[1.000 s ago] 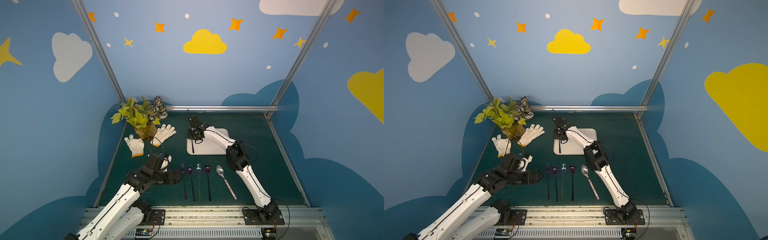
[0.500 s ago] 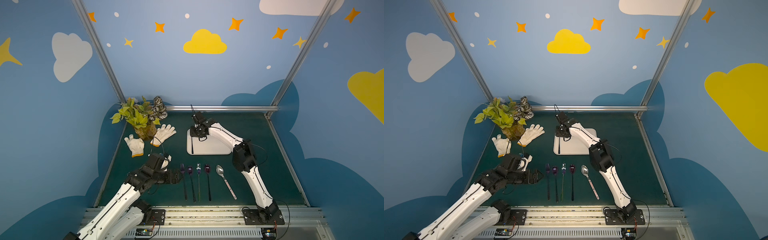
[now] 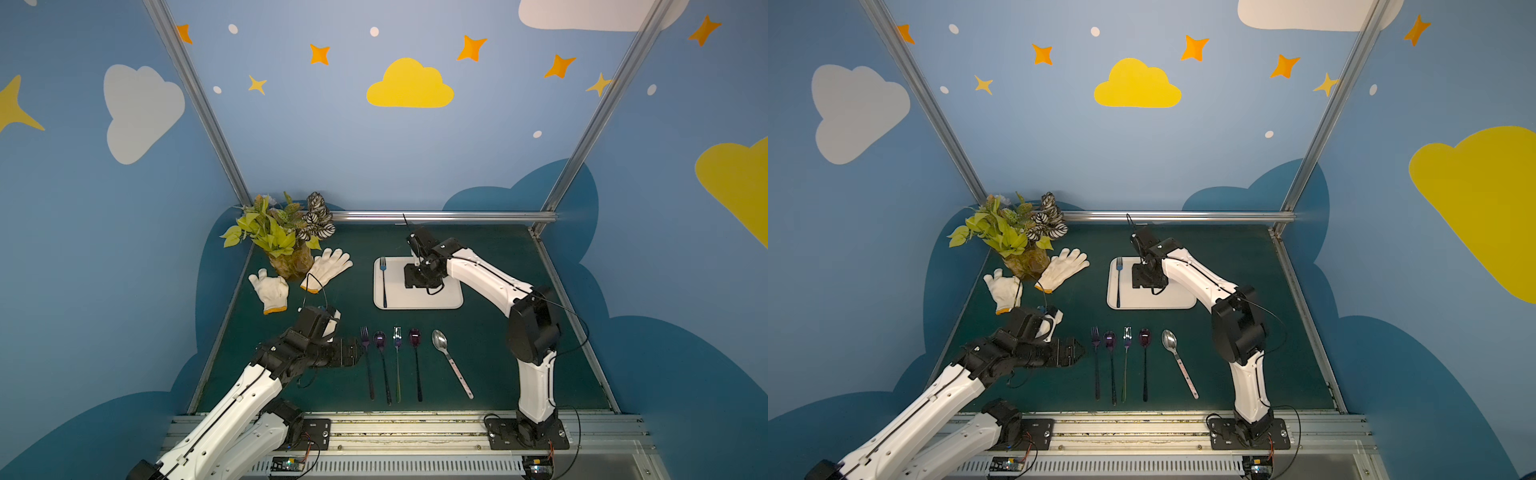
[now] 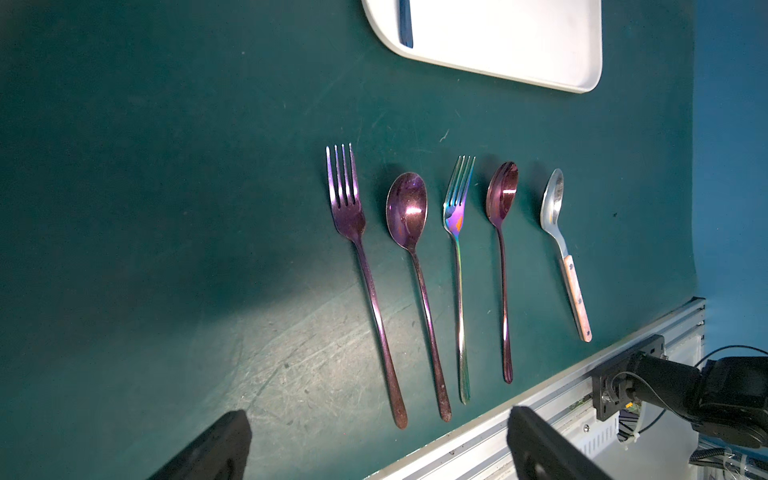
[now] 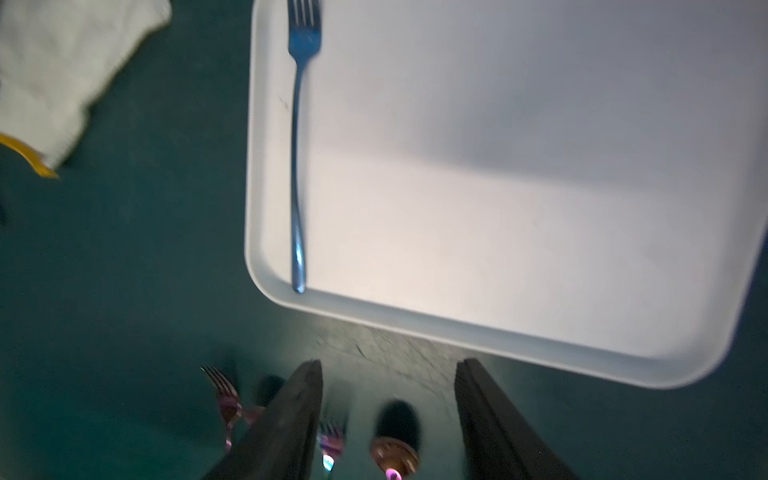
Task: Set the spoon and fork side by side
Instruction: Pick up the spoon from the center of the board.
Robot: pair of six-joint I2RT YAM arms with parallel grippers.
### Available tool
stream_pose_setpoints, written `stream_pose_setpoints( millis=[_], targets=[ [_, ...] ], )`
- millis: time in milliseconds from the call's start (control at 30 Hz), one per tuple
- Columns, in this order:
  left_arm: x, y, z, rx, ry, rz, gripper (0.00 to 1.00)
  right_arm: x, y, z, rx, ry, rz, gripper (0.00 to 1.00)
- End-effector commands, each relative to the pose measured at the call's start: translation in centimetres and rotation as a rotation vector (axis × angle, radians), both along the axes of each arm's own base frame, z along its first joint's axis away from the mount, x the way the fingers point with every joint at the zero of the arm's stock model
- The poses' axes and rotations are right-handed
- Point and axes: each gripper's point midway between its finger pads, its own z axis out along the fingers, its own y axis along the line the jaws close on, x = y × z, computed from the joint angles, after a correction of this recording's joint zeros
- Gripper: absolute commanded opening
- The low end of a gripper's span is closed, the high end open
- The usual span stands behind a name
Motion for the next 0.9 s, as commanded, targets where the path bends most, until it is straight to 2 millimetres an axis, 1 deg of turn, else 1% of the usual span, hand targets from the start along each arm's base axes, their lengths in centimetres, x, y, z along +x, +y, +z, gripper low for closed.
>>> stream_pose_setpoints(
  millis=[0,33,67,167,233,300,367,533,733,867],
  targets=[
    [0.0,0.3,0.1,0.017,-0.001,0.004,1.0,-7.2,-5.6,0.6,-0.206,0.078,0.144,0.61],
    [0.1,0.3,0.1,0.017,-0.002,0.006,1.0,-9.0,-6.7,0.6,-0.228,0.091,0.161,0.62],
    [0.1,0.3,0.0,0.018,-0.001,0.007,1.0,-10.8,-7.7,0.2,-0.248,0.109,0.179,0.62],
    [0.1,0.3,0.0,0.021,-0.003,0.009,1.0,-15.1,-9.7,-0.8,-0.238,0.144,0.19,0.62],
    [0.2,0.4,-0.1,0.024,-0.003,0.013,1.0,-17.1,-10.5,-1.8,-0.203,0.16,0.169,0.61],
    [0.2,0.5,-0.3,0.028,0.001,0.015,1.0,-18.4,-10.9,-2.9,-0.167,0.174,0.141,0.6],
    [0.2,0.5,-0.3,0.029,0.002,0.014,1.0,-19.0,-10.8,-3.8,-0.129,0.173,0.125,0.59],
    [0.2,0.5,-0.2,0.026,0.0,0.016,1.0,-19.8,-11.1,-6.6,-0.134,0.193,0.13,0.58],
    [0.2,0.6,-0.2,0.025,-0.007,0.023,1.0,-19.8,-10.8,-9.4,-0.145,0.222,0.148,0.57],
    [0.1,0.5,0.0,0.019,-0.013,0.023,1.0,-19.4,-10.5,-10.6,-0.146,0.237,0.148,0.53]
  ],
)
